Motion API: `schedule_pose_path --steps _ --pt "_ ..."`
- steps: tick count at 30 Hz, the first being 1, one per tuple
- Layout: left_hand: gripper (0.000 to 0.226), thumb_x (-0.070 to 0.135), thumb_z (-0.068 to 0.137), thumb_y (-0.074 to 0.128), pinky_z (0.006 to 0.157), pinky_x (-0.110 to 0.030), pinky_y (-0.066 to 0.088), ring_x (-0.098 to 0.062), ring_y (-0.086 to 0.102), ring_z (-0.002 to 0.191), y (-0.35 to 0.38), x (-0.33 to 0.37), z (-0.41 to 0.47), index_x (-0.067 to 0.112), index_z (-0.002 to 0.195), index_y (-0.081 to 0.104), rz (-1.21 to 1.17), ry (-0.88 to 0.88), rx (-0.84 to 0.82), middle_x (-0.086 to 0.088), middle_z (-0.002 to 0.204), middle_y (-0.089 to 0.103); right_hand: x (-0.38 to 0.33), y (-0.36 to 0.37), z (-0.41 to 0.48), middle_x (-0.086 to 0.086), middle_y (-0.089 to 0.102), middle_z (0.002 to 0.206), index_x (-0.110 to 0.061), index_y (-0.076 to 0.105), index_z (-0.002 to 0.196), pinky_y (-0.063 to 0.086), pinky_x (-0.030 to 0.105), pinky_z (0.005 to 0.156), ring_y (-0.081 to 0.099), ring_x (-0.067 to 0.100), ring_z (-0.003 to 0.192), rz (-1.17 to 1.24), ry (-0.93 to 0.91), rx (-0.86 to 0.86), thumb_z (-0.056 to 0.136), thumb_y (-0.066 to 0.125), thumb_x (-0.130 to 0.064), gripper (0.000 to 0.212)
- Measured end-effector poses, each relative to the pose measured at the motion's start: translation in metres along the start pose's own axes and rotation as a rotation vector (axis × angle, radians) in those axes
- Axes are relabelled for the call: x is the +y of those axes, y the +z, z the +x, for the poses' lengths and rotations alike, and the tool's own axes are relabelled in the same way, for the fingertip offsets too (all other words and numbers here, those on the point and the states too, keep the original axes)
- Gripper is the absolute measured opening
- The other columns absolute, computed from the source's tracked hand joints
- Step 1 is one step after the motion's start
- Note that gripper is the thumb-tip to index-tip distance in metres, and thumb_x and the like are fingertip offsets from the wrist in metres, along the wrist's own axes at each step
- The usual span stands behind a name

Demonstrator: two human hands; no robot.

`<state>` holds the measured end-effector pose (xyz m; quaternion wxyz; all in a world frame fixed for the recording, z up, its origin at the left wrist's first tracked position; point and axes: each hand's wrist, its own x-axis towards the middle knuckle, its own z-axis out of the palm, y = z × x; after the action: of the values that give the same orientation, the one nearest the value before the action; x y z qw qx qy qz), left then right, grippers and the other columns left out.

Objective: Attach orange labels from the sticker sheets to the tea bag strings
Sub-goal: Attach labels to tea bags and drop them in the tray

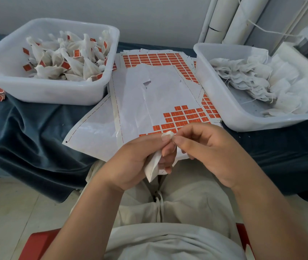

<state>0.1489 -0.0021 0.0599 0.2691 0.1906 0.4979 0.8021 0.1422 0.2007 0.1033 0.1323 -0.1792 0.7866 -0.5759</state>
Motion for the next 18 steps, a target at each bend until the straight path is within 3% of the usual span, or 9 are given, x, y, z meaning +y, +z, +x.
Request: schedule_pose_path --steps 1,4,9,14,18 --pt "0.036 0.034 0.106 0.045 0.073 -0.029 0.046 -0.015 0.041 0.067 0.0 0.001 -0.001 0.021 0.075 0.057 -0.01 0.005 -0.003 0.004 0.07 0.043 0.0 0.002 0.001 0.007 0.075 0.087 -0.02 0.08 0.096 0.053 0.025 0.075 0.065 0.01 0.081 0.055 0.02 -0.014 0.097 0.067 -0.032 0.018" --pt "0.035 0.033 0.104 0.045 0.072 -0.03 0.044 -0.015 0.04 0.065 -0.001 0.004 -0.002 0.022 0.073 0.057 -0.022 0.003 -0.018 0.004 0.068 0.042 0.001 0.002 0.001 0.02 0.071 0.093 -0.019 0.081 0.099 0.048 0.032 0.076 0.056 0.018 0.079 0.097 0.054 -0.055 0.097 0.063 -0.038 0.026" --pt "0.036 0.032 0.104 0.046 0.072 -0.029 0.047 -0.015 0.043 0.065 -0.002 0.002 -0.002 0.02 0.072 0.055 0.027 -0.009 -0.008 0.004 0.067 0.043 -0.007 -0.003 -0.003 0.004 0.077 0.097 -0.026 0.079 0.102 0.056 0.05 0.087 0.068 0.025 0.09 -0.197 0.021 -0.081 0.103 0.057 -0.04 0.026" --pt "0.036 0.034 0.104 0.046 0.072 -0.029 0.047 -0.014 0.043 0.066 0.0 -0.001 0.0 0.02 0.073 0.056 0.024 -0.008 0.008 0.004 0.069 0.043 -0.01 0.001 -0.006 -0.013 0.073 0.089 -0.034 0.074 0.092 0.053 0.026 0.075 0.067 0.011 0.086 -0.37 -0.096 0.062 0.099 0.065 -0.035 0.012" --pt "0.037 0.035 0.105 0.045 0.073 -0.029 0.047 -0.015 0.042 0.066 0.002 0.001 -0.001 0.022 0.073 0.057 -0.006 0.022 0.018 0.005 0.069 0.044 -0.008 0.005 -0.004 -0.012 0.067 0.082 -0.031 0.07 0.089 0.049 0.021 0.071 0.064 0.014 0.085 -0.432 -0.253 0.248 0.096 0.075 -0.029 0.008"
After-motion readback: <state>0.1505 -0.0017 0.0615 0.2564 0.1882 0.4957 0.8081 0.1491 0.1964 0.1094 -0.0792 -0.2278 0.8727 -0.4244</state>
